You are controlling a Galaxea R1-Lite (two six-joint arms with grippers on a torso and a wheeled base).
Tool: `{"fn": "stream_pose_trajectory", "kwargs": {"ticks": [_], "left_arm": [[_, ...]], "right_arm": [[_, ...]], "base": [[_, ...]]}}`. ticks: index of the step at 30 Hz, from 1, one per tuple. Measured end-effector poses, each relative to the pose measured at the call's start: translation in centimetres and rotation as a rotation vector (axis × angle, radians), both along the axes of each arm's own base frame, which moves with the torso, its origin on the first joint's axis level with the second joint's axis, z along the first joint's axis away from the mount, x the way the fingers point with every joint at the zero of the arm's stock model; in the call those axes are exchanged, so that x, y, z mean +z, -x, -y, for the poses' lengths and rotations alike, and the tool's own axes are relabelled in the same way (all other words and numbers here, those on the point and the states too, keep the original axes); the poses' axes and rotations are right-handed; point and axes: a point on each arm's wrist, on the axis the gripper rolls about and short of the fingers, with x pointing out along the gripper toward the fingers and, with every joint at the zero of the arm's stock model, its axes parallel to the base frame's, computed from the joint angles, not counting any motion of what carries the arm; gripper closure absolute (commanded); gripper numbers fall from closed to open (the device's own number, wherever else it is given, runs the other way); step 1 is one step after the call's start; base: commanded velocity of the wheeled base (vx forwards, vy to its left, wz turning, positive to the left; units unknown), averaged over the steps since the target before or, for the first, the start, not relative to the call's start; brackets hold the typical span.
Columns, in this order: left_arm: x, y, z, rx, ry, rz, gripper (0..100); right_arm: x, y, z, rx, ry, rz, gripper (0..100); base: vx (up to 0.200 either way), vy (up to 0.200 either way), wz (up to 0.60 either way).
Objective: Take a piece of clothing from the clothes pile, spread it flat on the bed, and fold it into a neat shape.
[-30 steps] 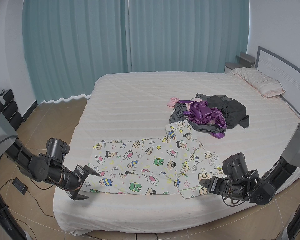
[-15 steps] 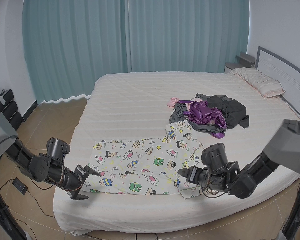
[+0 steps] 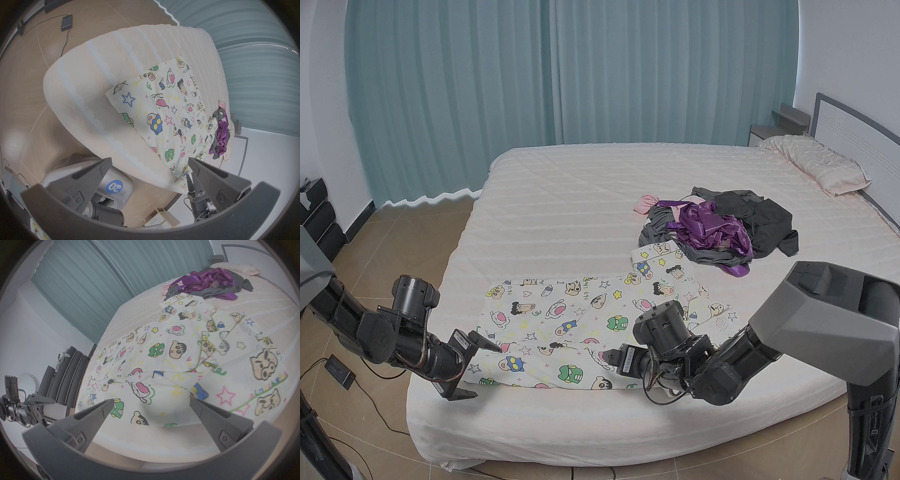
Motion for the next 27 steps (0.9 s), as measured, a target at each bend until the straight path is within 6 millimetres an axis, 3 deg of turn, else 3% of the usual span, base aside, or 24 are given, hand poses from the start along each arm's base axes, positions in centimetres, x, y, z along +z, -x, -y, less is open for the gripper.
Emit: {"fn": "stream_pose_trajectory", "kwargs": {"ticks": [8,27], "left_arm": [[0.0,0.0,0.0,-0.002,-0.001,0.001,0],[0.0,0.0,0.0,-0.003,-0.002,0.001,0]], "right_arm": [[-1.8,-0.5,-0.7,0.035,-0.013,-0.027,0],[-2.1,-2.6,0.1,-0.007,-0.069,0.074,0]], "base": [[0.0,0.0,0.0],[0.0,0.0,0.0]]}}
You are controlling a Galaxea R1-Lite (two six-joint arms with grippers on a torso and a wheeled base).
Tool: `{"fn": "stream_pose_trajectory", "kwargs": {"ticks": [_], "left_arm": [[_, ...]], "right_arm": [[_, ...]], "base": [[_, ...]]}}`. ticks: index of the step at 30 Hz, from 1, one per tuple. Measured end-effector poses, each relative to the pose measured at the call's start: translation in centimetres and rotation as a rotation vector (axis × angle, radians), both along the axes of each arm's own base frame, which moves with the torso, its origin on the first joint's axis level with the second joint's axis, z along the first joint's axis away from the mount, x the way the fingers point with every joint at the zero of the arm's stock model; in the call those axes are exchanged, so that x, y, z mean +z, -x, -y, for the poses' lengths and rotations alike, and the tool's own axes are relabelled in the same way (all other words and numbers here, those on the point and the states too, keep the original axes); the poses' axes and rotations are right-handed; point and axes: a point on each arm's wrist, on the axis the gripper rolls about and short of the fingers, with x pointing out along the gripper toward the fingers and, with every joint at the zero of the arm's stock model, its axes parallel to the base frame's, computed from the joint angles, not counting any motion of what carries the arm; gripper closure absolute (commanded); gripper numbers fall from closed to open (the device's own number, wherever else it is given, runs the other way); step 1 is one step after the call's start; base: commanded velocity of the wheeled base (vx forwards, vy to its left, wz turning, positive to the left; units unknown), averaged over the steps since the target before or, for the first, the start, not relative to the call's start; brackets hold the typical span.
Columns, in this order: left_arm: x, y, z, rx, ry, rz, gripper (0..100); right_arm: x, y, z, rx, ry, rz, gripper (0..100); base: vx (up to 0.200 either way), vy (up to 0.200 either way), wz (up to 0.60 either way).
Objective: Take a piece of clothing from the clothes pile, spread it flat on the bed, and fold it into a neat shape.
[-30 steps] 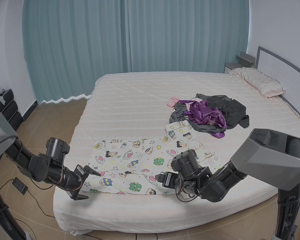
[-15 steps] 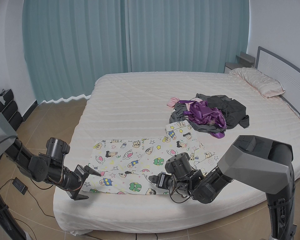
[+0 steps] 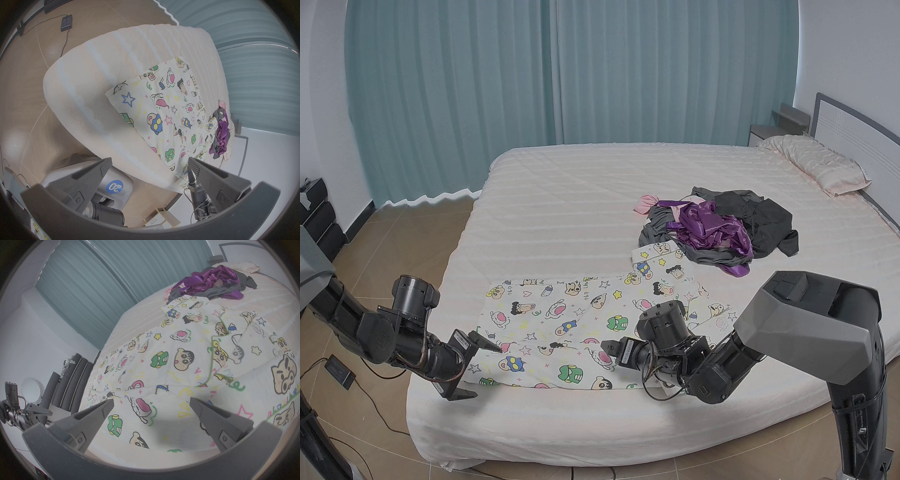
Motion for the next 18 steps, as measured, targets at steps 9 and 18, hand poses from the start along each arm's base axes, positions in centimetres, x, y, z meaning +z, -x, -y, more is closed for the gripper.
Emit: {"fn": "stream_pose_trajectory", "kwargs": {"ticks": [9,18], "left_arm": [[0.0,0.0,0.0,0.0,0.0,0.0,0],[0.0,0.0,0.0,0.0,0.0,-0.001,0]], "right_arm": [[-0.2,-0.2,0.3,0.008,-0.002,0.007,0],[-1.6,0.2,0.7,0.037,0.01,-0.014,0]], "base": [[0.0,0.0,0.0],[0.0,0.0,0.0]]}}
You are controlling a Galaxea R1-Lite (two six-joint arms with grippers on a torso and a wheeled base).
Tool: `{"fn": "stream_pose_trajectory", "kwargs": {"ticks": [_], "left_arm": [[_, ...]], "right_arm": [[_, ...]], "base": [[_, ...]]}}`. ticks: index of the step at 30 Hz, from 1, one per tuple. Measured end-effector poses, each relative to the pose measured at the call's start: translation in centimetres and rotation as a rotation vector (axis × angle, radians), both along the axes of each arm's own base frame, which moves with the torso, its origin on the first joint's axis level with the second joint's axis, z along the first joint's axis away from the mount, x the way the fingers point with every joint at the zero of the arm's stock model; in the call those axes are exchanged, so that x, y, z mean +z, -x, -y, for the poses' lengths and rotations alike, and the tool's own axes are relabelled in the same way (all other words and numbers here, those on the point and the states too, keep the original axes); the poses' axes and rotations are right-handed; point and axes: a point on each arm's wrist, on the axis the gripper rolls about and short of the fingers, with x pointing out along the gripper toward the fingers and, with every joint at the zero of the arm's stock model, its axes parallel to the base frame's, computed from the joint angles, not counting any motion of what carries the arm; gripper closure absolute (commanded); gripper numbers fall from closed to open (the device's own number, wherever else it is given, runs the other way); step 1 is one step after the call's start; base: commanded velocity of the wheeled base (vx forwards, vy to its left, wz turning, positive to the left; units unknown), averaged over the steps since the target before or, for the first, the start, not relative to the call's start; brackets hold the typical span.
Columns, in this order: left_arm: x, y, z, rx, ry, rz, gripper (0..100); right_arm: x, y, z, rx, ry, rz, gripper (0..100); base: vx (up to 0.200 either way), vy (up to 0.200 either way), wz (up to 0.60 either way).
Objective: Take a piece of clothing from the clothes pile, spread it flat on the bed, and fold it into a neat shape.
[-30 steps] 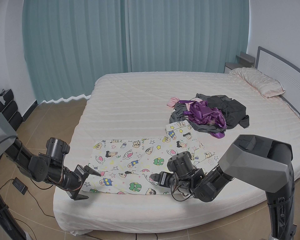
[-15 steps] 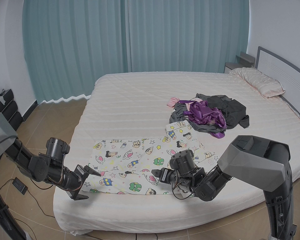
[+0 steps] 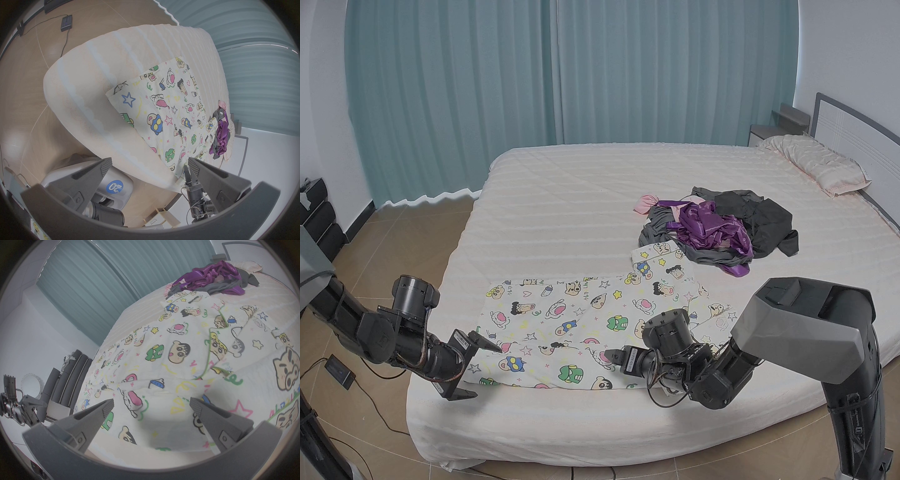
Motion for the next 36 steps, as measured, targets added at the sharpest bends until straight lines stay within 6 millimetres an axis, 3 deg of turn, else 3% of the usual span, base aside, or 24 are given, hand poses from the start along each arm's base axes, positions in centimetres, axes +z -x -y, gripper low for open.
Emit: {"fn": "stream_pose_trajectory", "kwargs": {"ticks": [18,36], "left_arm": [[0.0,0.0,0.0,0.0,-0.001,-0.001,0],[0.0,0.0,0.1,-0.001,-0.001,-0.001,0]], "right_arm": [[-0.7,0.4,0.2,0.06,0.054,0.089,0],[-0.6,-1.2,0.1,0.031,0.08,0.187,0]], "base": [[0.0,0.0,0.0],[0.0,0.0,0.0]]}}
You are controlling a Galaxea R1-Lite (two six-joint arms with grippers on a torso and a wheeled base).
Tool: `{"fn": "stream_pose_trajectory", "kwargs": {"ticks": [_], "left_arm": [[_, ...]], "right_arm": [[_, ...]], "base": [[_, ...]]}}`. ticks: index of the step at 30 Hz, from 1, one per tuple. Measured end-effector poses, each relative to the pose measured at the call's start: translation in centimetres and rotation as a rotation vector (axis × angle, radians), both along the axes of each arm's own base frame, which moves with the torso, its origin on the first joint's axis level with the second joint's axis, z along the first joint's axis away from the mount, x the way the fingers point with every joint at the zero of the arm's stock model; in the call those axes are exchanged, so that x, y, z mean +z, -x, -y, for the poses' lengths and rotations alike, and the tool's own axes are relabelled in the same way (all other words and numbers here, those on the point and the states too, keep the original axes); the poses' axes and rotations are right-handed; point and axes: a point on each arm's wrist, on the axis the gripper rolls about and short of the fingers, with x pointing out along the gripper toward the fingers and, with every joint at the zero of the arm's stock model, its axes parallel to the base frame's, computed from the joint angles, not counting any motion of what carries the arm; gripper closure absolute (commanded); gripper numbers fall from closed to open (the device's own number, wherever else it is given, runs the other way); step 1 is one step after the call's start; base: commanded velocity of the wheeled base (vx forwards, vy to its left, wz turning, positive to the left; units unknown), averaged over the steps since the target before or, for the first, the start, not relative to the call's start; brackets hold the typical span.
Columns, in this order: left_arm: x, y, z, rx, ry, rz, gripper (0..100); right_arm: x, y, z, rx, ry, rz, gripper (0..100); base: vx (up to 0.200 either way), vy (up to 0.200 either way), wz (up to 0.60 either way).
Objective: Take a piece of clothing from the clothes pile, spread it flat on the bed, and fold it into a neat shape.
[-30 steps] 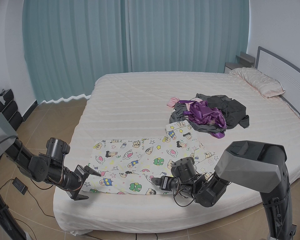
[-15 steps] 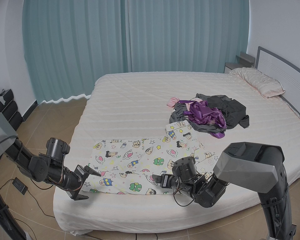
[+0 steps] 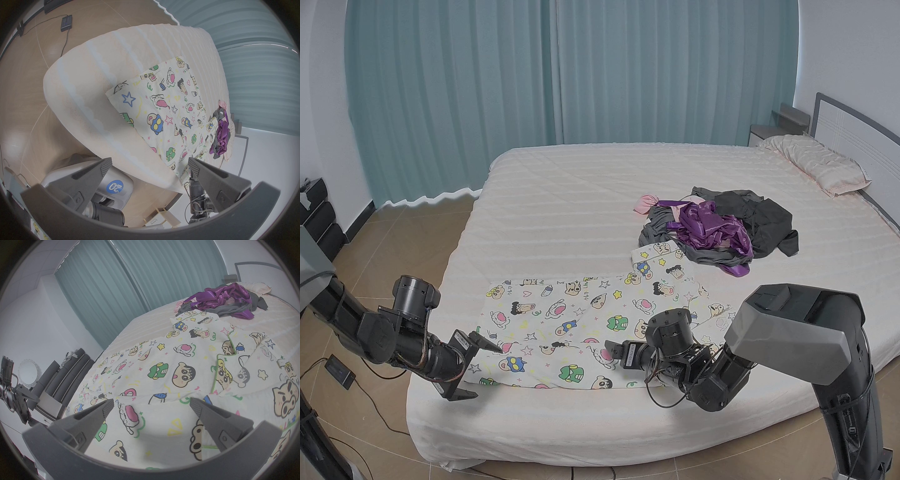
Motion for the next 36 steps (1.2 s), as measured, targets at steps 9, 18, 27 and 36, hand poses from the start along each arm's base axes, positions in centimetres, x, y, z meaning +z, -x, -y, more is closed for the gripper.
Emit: {"fn": "stream_pose_trajectory", "kwargs": {"ticks": [9,18,27,36], "left_arm": [[0.0,0.0,0.0,0.0,0.001,-0.001,0],[0.0,0.0,0.0,0.0,0.001,-0.001,0],[0.0,0.0,0.0,0.003,0.004,-0.001,0],[0.0,0.1,0.0,0.006,0.007,-0.005,0]], "right_arm": [[0.6,1.3,0.1,0.029,-0.033,0.015,0],[2.5,4.2,3.5,0.025,-0.049,0.014,0],[2.3,5.6,8.1,-0.059,-0.053,0.019,0],[3.5,6.1,10.0,-0.124,-0.12,0.03,0]], "base": [[0.0,0.0,0.0],[0.0,0.0,0.0],[0.0,0.0,0.0],[0.022,0.0,0.0]]}}
